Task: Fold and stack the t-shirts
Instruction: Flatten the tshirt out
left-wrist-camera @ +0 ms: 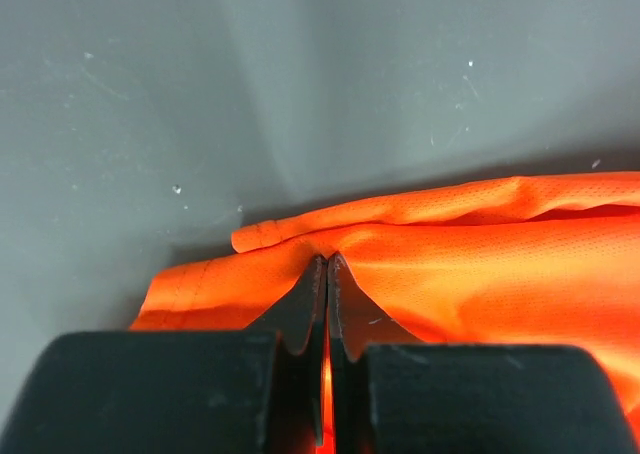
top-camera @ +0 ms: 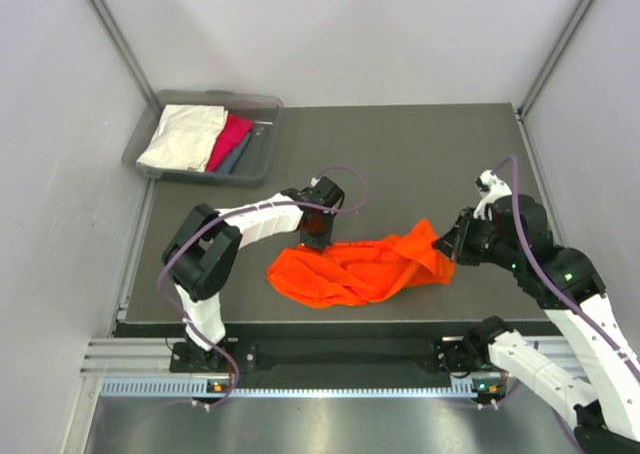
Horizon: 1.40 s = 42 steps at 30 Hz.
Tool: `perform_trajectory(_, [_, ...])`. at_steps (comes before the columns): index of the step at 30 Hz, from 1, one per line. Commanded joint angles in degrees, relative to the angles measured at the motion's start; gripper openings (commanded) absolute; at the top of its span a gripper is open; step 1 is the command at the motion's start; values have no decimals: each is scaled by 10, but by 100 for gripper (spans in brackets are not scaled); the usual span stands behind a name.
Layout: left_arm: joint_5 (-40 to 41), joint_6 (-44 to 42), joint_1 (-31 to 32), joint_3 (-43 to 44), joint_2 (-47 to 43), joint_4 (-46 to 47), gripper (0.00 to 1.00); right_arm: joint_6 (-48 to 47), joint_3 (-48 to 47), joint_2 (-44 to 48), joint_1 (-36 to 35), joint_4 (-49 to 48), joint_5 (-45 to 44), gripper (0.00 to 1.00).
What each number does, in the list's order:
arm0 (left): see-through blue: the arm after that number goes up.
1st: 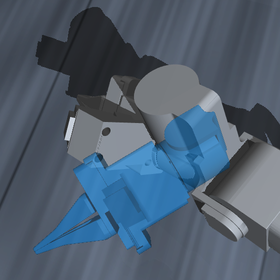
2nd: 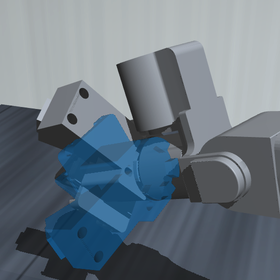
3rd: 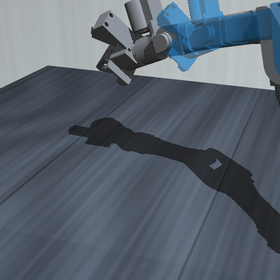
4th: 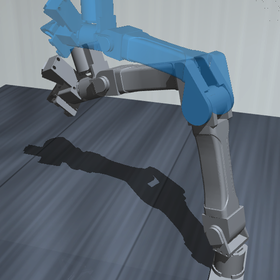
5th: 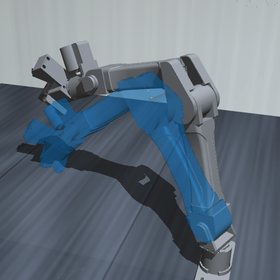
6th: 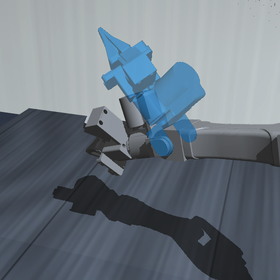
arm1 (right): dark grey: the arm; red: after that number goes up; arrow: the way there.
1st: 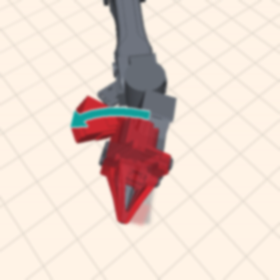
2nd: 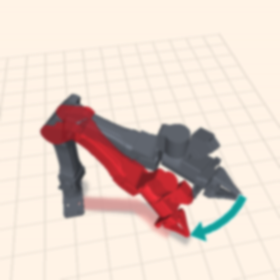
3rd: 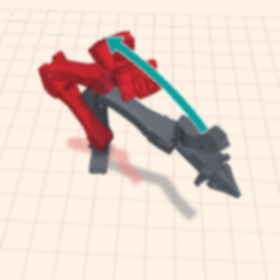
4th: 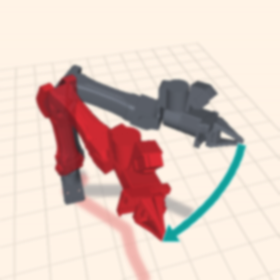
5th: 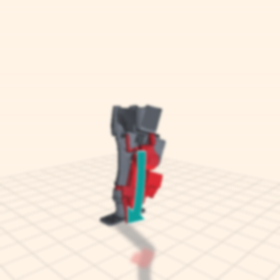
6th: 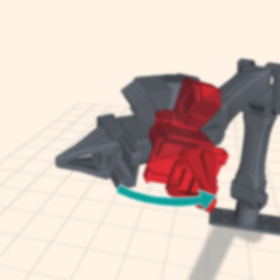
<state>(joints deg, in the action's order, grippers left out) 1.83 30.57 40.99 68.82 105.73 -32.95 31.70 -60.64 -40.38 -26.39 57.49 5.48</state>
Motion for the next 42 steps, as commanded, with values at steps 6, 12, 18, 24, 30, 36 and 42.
perform_trajectory(6, [88,-51,1,90,-113,-53,0,-16,-44,-21,3,-12,-30,0])
perform_trajectory(12, [119,-97,2,166,-238,-60,0,-51,-133,-68,3,-10,-70,0])
perform_trajectory(18, [106,-136,1,221,-345,-61,0,-97,-261,-86,3,-8,-100,0])
perform_trajectory(24, [57,-151,2,211,-488,-25,0,-157,-314,-9,3,-78,-12,0])
perform_trajectory(30, [35,-131,1,207,-574,13,0,-140,-361,14,2,-112,74,0])
perform_trajectory(36, [91,-126,2,209,-569,3,0,-104,-379,-7,2,-95,-14,0])
perform_trajectory(42, [237,-66,1,179,-512,-44,0,-80,-376,-96,2,-68,-209,0])
